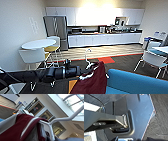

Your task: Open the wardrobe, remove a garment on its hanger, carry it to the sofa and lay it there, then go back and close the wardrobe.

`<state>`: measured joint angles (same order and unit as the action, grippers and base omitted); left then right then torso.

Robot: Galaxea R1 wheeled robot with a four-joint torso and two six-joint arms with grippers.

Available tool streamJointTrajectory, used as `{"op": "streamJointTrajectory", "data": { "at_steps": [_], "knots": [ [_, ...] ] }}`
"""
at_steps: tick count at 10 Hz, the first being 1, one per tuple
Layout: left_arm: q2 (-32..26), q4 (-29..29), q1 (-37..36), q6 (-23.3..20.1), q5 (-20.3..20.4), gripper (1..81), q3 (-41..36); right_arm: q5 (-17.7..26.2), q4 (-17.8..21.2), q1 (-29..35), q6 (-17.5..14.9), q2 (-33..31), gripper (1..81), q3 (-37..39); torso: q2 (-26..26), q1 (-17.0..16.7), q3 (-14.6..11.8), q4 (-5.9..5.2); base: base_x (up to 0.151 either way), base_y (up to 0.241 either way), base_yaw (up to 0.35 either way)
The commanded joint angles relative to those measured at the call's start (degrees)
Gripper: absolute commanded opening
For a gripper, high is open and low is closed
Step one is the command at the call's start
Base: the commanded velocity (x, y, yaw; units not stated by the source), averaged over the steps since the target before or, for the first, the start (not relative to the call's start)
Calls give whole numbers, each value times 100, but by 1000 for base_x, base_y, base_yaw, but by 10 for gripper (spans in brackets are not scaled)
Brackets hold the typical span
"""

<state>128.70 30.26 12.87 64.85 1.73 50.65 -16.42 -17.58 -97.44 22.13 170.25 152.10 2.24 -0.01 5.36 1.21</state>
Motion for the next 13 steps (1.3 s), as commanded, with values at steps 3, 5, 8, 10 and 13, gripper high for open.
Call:
{"op": "streamJointTrajectory", "data": {
  "at_steps": [3, 5, 8, 10, 13],
  "knots": [
    [-45, 173, -940, -34, 592, 10, -222, 271, 18, 97, 2, -6, 811, 11, 0, 1, 0, 0, 0, 0, -253],
    [-28, 174, -940, -25, 592, 10, -222, 271, 18, 105, -7, 20, 811, 11, 0, 1, 0, 0, 0, 0, -254],
    [-89, 174, -940, -17, 592, 10, -284, 297, 18, 123, -7, 73, 811, 20, 0, 1, 0, 0, 0, 0, -255],
    [-107, 174, -940, -17, 592, 10, -310, 306, 18, 115, -7, 73, 811, 29, 0, 1, 0, 0, 0, 0, -255],
    [-115, 174, -931, -17, 592, 10, -310, 306, 18, 123, -7, 73, 811, 37, 0, 1, 0, 0, 0, 0, -255]
  ]
}}
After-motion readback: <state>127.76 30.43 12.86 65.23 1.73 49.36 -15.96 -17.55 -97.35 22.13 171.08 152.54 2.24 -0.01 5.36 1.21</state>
